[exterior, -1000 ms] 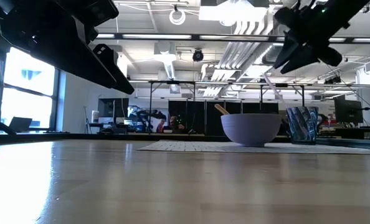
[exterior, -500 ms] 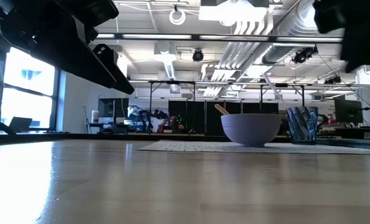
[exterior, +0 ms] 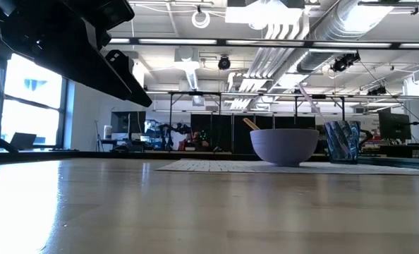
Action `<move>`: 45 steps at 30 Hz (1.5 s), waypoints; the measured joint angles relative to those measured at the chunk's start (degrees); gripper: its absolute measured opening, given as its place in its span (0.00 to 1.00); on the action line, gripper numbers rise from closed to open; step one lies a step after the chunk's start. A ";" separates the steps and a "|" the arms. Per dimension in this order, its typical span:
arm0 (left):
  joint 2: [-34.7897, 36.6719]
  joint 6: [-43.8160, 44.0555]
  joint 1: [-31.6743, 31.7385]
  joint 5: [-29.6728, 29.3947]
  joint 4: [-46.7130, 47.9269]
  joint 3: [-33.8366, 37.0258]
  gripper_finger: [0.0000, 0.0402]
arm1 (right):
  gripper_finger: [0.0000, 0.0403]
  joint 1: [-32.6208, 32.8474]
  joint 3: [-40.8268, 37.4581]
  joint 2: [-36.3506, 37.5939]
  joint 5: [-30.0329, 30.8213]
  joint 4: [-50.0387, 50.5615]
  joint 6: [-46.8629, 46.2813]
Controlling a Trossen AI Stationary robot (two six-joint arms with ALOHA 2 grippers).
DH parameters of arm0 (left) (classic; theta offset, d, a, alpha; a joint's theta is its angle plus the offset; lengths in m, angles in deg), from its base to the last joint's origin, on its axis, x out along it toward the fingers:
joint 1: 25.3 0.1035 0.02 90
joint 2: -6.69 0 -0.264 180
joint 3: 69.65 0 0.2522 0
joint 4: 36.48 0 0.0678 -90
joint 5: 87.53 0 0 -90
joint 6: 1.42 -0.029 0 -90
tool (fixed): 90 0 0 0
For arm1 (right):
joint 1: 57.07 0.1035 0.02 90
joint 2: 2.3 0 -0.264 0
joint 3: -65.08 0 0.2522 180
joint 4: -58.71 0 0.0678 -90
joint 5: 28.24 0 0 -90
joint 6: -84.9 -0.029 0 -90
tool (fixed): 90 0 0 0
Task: Pick & Place Utensil
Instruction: Put the pink fork into the violet bowl
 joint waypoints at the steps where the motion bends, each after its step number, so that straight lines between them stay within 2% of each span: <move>1: 0.00 -0.01 -0.01 -0.02 0.00 0.00 0.99 | 0.29 0.26 0.00 -0.61 -0.83 0.15 -0.55; 7: 0.00 -0.01 0.01 0.00 0.00 0.00 0.99 | 0.29 1.48 0.00 -4.48 -2.82 0.34 -0.61; 14: 0.01 0.00 -0.01 0.00 0.00 0.00 0.99 | 0.29 1.49 -0.02 -8.24 -9.86 0.48 -0.59; 19: 0.00 0.00 0.00 0.00 0.00 0.00 0.99 | 0.31 2.09 -0.04 -10.01 -11.08 0.61 2.18; 30: 0.02 -0.01 -0.01 -0.02 0.00 0.00 0.99 | 0.50 1.67 -0.04 -16.17 -17.11 0.66 9.50; 34: 0.01 0.00 0.00 -0.02 0.00 0.00 0.99 | 0.54 1.71 -0.04 -19.00 -20.58 0.57 12.79; 41: 0.00 -0.01 -0.01 -0.02 0.00 0.00 0.99 | 0.53 1.68 -0.07 -21.02 -19.38 -3.63 16.16; 45: 0.00 -0.01 0.00 -0.02 0.00 0.00 0.99 | 0.53 1.64 -0.07 -20.38 -15.79 -4.30 16.15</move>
